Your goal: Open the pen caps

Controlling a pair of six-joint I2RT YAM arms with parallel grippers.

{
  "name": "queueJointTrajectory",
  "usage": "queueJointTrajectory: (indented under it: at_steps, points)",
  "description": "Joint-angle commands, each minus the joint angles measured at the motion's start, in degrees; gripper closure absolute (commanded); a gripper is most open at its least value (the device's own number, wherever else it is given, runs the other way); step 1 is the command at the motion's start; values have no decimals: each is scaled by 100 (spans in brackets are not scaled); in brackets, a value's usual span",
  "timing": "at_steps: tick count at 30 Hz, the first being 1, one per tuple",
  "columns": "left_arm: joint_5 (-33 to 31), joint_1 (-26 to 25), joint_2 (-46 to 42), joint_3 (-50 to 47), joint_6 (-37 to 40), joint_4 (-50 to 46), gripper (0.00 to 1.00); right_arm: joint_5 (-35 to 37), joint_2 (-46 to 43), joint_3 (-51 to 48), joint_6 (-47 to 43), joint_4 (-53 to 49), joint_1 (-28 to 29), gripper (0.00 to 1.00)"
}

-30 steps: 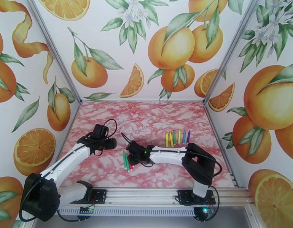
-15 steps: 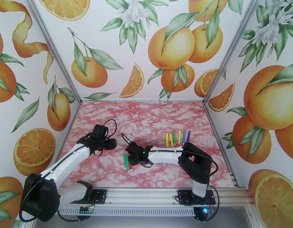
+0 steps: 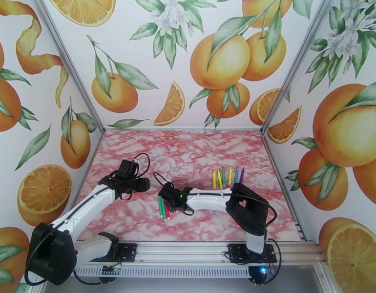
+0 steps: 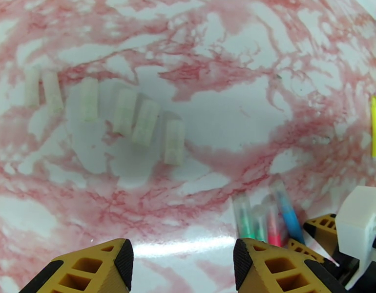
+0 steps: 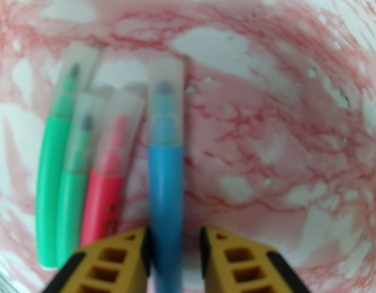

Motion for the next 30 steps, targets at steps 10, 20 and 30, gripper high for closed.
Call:
queueJointTrajectory:
  at_steps: [10,20,30]
  points:
    - [90,38,-118,-61,-17,121,41,234,289,163,79,-171,91,75]
    - [430,48,-184,-63,-54,343,41,355,-10,-67,-89,22,78,84]
    - [1209,38,-182,-178,-347,991,41,520,-995,-841,-233,728,43,87]
